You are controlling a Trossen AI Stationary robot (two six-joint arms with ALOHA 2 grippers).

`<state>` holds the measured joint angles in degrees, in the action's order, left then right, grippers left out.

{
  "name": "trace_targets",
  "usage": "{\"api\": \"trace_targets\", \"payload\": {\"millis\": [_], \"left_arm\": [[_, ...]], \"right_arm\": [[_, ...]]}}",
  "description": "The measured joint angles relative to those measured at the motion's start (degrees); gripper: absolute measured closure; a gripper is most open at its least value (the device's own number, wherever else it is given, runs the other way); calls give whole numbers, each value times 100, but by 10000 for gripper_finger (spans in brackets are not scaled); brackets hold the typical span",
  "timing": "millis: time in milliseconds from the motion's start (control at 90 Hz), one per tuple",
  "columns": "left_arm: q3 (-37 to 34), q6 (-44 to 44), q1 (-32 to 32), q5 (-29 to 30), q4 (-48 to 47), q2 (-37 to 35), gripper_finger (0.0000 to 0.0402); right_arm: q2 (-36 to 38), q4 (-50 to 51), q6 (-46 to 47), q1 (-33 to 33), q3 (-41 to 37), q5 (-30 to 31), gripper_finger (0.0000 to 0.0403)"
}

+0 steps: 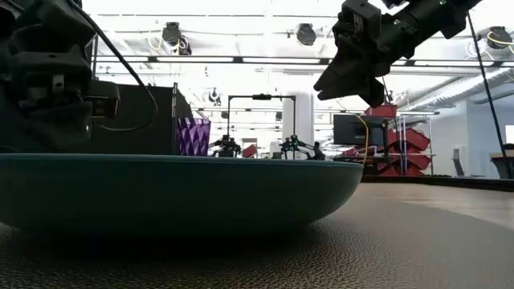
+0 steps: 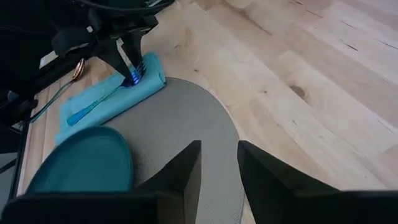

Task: Set table place
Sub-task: Put the blue fork on the blue table napkin

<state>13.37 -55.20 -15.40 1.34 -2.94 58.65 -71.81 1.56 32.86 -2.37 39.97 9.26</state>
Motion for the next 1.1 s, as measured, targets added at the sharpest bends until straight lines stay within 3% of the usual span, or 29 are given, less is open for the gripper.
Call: {"api": "trace_targets", "payload": {"millis": [244,1100], "left_arm": [[0,-297,0,-82,-401,0,292],[2,-282,0,-446,-379,-99,292]], "right_arm": [[0,-2,5,0,0,-2,307],[0,-2,10,0,0,-24,307]]}}
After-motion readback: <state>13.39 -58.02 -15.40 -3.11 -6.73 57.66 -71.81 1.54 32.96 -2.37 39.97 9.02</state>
